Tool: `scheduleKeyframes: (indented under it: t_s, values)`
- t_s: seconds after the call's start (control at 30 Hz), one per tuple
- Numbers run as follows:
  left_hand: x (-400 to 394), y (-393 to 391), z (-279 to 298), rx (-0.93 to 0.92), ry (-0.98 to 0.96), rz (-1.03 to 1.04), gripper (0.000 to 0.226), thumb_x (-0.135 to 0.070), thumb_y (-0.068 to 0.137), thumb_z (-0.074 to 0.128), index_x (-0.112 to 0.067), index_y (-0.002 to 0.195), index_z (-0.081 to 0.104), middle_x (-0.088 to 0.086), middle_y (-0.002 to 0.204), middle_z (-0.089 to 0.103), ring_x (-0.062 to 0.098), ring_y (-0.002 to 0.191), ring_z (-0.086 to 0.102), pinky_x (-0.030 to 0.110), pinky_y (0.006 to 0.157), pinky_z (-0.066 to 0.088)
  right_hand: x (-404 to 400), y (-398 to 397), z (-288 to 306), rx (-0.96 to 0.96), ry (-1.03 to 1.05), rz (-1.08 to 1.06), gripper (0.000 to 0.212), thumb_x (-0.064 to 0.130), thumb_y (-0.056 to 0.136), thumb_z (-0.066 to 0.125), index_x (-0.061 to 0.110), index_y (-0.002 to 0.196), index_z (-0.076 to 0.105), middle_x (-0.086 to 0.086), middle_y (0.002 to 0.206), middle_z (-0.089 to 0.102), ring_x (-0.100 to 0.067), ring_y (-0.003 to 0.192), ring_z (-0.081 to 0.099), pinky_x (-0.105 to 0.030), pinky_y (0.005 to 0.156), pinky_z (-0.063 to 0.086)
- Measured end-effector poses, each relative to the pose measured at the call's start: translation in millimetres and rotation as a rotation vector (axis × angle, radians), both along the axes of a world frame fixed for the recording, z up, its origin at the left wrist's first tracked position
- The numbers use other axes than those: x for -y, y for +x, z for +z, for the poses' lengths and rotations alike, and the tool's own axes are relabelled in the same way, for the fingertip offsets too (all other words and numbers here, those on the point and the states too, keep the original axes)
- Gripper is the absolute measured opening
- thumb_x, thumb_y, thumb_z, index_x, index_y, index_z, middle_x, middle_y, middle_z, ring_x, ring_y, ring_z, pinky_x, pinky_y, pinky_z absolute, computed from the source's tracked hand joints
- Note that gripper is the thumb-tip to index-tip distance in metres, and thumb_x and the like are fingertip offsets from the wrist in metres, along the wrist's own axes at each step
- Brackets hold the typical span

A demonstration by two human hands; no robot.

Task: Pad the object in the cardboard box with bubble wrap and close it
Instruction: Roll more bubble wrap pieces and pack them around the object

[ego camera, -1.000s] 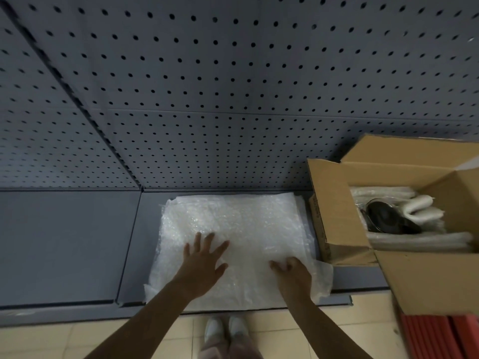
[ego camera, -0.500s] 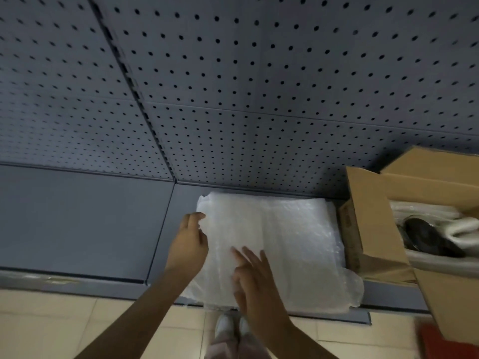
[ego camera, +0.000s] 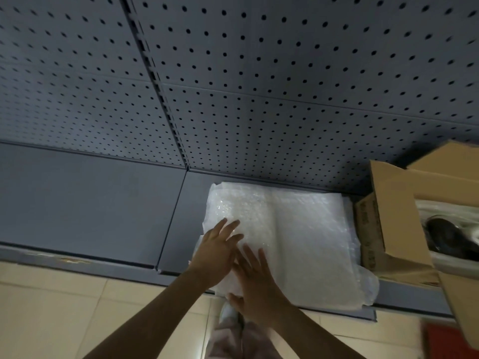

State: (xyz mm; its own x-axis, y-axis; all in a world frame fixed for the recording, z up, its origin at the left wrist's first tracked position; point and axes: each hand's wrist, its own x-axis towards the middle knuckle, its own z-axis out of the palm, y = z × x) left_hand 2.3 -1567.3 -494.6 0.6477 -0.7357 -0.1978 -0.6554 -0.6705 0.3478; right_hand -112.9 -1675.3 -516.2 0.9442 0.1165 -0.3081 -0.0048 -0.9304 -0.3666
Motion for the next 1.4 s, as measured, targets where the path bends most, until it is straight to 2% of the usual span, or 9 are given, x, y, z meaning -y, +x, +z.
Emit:
scheduleKeyframes:
  t_s: [0.1, 0.2, 0.27, 0.43, 0.6, 0.8, 0.97, 1.17, 1.4]
  values:
    - [0, 4, -8, 0.009, -0.002, -0.034, 0.047, -0.016, 0.095, 0.048, -0.027, 0.141, 0.044, -0.004, 0.159, 0.020, 0.025, 0.148, 0.011, 0.041, 0.118, 0.013, 9, 1, 9, 0.073, 0.142, 0.006, 0.059, 0.046, 0.092, 0.039, 0.024, 0.146, 0.031, 0.008, 0.159, 0.004, -0.013, 0.147, -0.011, -0.039, 0.116, -0.012]
    - [-4, 8, -15, 0.005, 0.009, -0.077, 0.049, -0.013, 0.078, 0.070, -0.025, 0.125, 0.062, 0.004, 0.144, 0.050, 0.033, 0.133, 0.045, 0.048, 0.102, 0.043, 21, 4, 21, 0.326, 0.345, -0.288, 0.031, 0.034, 0.088, 0.048, 0.019, 0.108, 0.066, 0.005, 0.127, 0.058, -0.006, 0.124, 0.038, -0.029, 0.108, 0.030]
    - [-6, 10, -18, 0.023, 0.012, -0.068, 0.050, -0.014, 0.073, 0.075, -0.026, 0.121, 0.064, 0.004, 0.138, 0.055, 0.033, 0.127, 0.052, 0.048, 0.096, 0.048, 32, 9, 24, 0.460, 0.387, -0.627, 0.023, 0.032, 0.085, 0.058, 0.018, 0.101, 0.066, 0.009, 0.107, 0.060, -0.009, 0.107, 0.049, -0.012, 0.094, 0.039]
    - [-2, 7, -16, -0.049, 0.013, -0.020, 0.048, -0.018, 0.098, 0.043, -0.030, 0.144, 0.038, -0.007, 0.159, 0.017, 0.022, 0.149, 0.008, 0.038, 0.118, 0.009, 56, 34, 33, -0.027, 0.618, -1.087, 0.047, 0.029, 0.084, 0.069, 0.014, 0.124, 0.051, 0.000, 0.109, 0.059, -0.013, 0.091, 0.055, -0.013, 0.065, 0.040]
    - [-2, 9, -7, -0.133, 0.056, -0.027, 0.049, -0.018, 0.099, 0.041, -0.034, 0.145, 0.034, -0.012, 0.160, 0.009, 0.016, 0.149, 0.000, 0.039, 0.120, 0.009, 64, 42, 35, -0.244, 0.702, -1.037, 0.038, 0.028, 0.083, 0.068, 0.015, 0.116, 0.053, -0.004, 0.107, 0.064, -0.016, 0.085, 0.062, -0.023, 0.060, 0.048]
    - [-4, 23, 18, -0.151, -0.539, 0.328, 0.038, -0.008, 0.090, 0.060, -0.020, 0.126, 0.054, 0.001, 0.137, 0.041, 0.007, 0.121, 0.042, 0.025, 0.105, 0.040, 76, 39, 72, -0.144, 1.018, -1.035, 0.037, 0.015, 0.091, 0.060, 0.028, 0.123, 0.047, -0.003, 0.113, 0.065, -0.024, 0.098, 0.066, -0.041, 0.075, 0.056]
    - [6, 44, 74, -0.898, -0.758, 0.691, 0.067, -0.034, 0.084, 0.070, -0.029, 0.141, 0.035, -0.003, 0.140, 0.043, 0.020, 0.125, 0.047, 0.034, 0.097, 0.043, 93, 43, 119, 0.007, 1.293, -1.025, 0.043, 0.002, 0.088, 0.060, 0.029, 0.121, 0.057, -0.002, 0.111, 0.070, -0.024, 0.101, 0.067, -0.036, 0.075, 0.056]
    - [10, 58, 132, -1.356, -0.721, 0.504, 0.033, -0.029, 0.091, 0.056, -0.008, 0.114, 0.067, 0.014, 0.117, 0.069, 0.030, 0.107, 0.063, 0.042, 0.098, 0.047, 110, 47, 166, 0.089, 1.369, -0.912, 0.040, 0.002, 0.086, 0.061, 0.021, 0.122, 0.061, 0.000, 0.113, 0.072, -0.022, 0.104, 0.067, -0.033, 0.079, 0.058]
    - [23, 68, 156, -1.376, -0.877, 0.427, 0.061, -0.018, 0.078, 0.073, 0.005, 0.128, 0.048, 0.019, 0.117, 0.067, 0.033, 0.100, 0.066, 0.055, 0.106, 0.035, 128, 40, 205, 0.012, 1.332, -0.746, 0.041, 0.014, 0.087, 0.061, 0.027, 0.126, 0.054, -0.007, 0.115, 0.070, -0.028, 0.096, 0.069, -0.037, 0.070, 0.057]
